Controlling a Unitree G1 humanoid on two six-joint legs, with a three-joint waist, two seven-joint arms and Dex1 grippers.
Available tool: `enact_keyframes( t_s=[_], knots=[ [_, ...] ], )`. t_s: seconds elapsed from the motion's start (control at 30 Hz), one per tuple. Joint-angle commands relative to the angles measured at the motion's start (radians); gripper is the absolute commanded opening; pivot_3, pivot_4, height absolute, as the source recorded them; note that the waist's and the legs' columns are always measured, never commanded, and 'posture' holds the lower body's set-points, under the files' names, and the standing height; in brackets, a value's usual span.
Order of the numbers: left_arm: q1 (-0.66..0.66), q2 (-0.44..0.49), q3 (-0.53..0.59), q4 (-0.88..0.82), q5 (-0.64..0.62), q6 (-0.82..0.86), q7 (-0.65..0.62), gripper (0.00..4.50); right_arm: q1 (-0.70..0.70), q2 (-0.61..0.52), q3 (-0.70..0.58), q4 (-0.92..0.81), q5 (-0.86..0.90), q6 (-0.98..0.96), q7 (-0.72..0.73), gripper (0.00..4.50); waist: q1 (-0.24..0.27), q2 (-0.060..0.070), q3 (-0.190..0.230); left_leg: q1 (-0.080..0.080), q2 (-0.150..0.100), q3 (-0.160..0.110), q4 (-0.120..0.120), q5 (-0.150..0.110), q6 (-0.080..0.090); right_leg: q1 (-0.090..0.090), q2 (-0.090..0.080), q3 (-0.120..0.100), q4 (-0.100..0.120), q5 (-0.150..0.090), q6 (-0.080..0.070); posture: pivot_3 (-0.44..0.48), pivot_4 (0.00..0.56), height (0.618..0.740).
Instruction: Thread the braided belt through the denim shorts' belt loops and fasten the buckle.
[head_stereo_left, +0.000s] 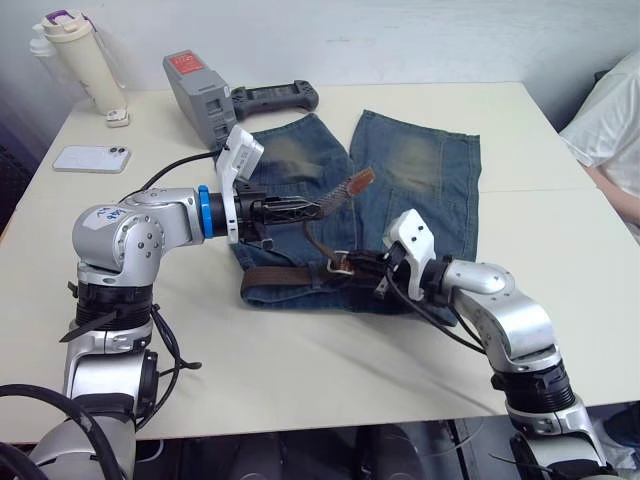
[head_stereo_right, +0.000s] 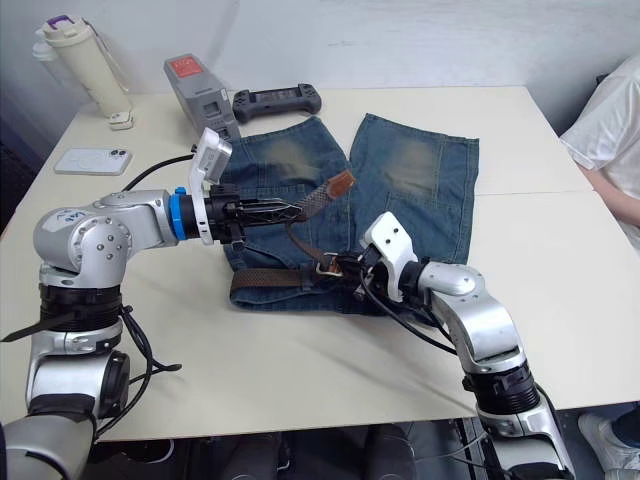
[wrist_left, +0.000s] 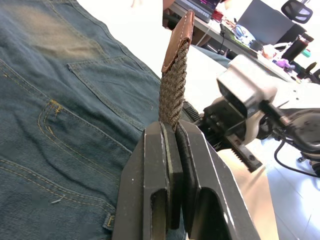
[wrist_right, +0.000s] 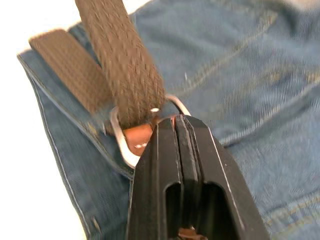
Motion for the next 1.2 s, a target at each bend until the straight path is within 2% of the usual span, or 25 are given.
enact_keyframes(
  t_s=[0.03,0.27,0.4,0.5,0.77,0.9,1.2],
  knots=[
    [-0.026,-0.021,0.053,-0.018,-0.05,0.014,0.02,0.0,0.045,-0.026,0.047,0.022,-0.039,-0.059,0.004,0.05,0.0,0.0,0.0,0.0,0.0,0.0,0.0,0.0,0.0,0.0,0.0,0.0,0.0,0.0,0.0,0.0,0.15,0.74],
    [-0.059,-0.088,0.107,-0.001,-0.116,0.054,0.072,0.0,0.081,-0.046,0.1,0.049,-0.08,-0.105,0.005,0.05,-0.001,0.0,0.0,0.001,0.0,0.0,0.0,0.0,0.0,0.0,0.0,0.0,0.0,0.0,0.0,0.0,0.15,0.74],
    [-0.119,-0.173,0.205,0.058,-0.181,0.07,0.161,0.0,0.091,-0.086,0.165,0.083,-0.158,-0.154,0.011,0.05,0.0,-0.001,-0.001,0.001,0.0,0.0,0.0,0.0,0.0,0.001,0.0,0.001,0.0,0.0,0.0,0.0,0.15,0.74],
    [-0.132,-0.201,0.267,0.064,-0.252,0.117,0.2,0.0,0.088,-0.092,0.174,0.098,-0.175,-0.161,0.001,0.05,-0.002,-0.002,-0.001,0.002,0.0,0.0,0.0,0.0,0.0,0.001,0.0,0.001,0.0,0.0,0.0,0.0,0.15,0.74],
    [-0.059,-0.189,0.313,0.015,-0.316,0.169,0.27,0.0,0.084,-0.106,0.169,0.088,-0.176,-0.156,0.011,0.05,-0.001,-0.003,-0.002,0.002,0.0,0.0,0.0,0.0,0.0,0.002,0.0,0.001,0.0,0.0,0.0,0.0,0.15,0.74],
    [0.007,-0.196,0.362,-0.01,-0.373,0.208,0.326,0.0,0.067,-0.109,0.122,0.035,-0.134,-0.138,0.016,0.05,-0.001,-0.003,-0.002,0.002,0.0,-0.001,0.001,0.0,0.0,0.002,0.0,0.001,0.0,0.0,0.0,0.0,0.15,0.74],
    [0.065,-0.264,0.482,0.002,-0.498,0.189,0.501,0.0,-0.003,-0.146,0.041,-0.087,-0.014,-0.013,0.067,0.05,-0.001,-0.003,-0.002,0.001,0.0,-0.001,0.001,0.0,0.0,0.002,0.0,0.001,0.0,0.0,0.0,0.0,0.15,0.74]
  ],
)
